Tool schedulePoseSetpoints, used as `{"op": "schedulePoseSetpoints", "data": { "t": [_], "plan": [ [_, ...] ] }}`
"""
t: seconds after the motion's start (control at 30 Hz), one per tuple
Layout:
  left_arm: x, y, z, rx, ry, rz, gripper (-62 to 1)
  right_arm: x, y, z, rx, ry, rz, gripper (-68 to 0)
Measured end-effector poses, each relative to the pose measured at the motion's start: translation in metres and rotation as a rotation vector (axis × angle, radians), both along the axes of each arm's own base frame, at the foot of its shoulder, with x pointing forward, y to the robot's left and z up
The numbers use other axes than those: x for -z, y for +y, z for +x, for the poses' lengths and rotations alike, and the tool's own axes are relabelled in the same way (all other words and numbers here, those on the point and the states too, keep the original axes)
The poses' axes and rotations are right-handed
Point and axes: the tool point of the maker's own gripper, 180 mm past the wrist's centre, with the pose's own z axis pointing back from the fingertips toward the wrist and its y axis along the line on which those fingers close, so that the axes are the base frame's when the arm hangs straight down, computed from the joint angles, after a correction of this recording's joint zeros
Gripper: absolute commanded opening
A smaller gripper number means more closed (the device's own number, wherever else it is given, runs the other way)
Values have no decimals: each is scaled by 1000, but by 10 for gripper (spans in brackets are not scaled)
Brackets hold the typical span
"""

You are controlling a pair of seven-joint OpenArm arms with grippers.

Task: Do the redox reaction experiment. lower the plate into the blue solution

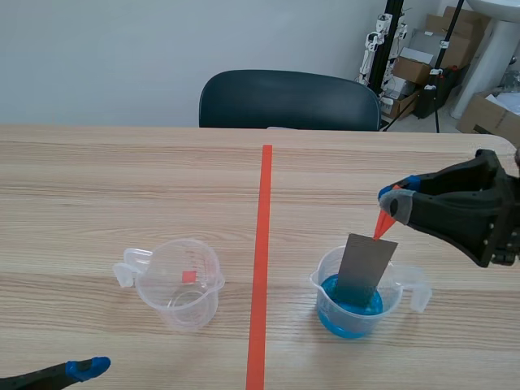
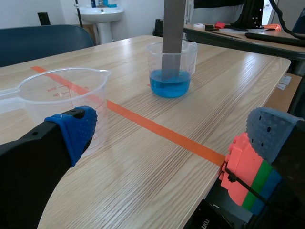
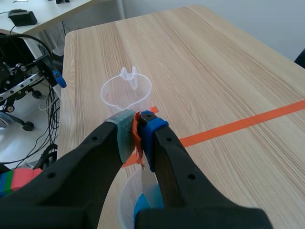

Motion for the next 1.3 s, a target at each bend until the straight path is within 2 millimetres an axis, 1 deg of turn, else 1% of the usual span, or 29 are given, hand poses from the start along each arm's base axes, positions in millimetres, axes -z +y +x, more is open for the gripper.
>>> {"op": "schedulePoseSetpoints", "data": {
  "t": [0.27, 0.43, 0.63, 0.97, 1.3],
  "plan": [
    [0, -1, -1, 5, 1, 3, 14, 3, 0, -2, 0, 7, -5, -671],
    [0, -1, -1, 5, 1, 3, 14, 13, -3, 1, 15, 19, -24, -671],
    [0, -1, -1, 5, 1, 3, 14, 16, -6, 4, 32, 21, -19, -671],
    [0, -1, -1, 5, 1, 3, 14, 15, 0, -1, -13, -20, -23, -671],
    [0, -1, -1, 5, 1, 2, 14, 9, -6, 7, -22, -95, -75, -671]
  ]
}}
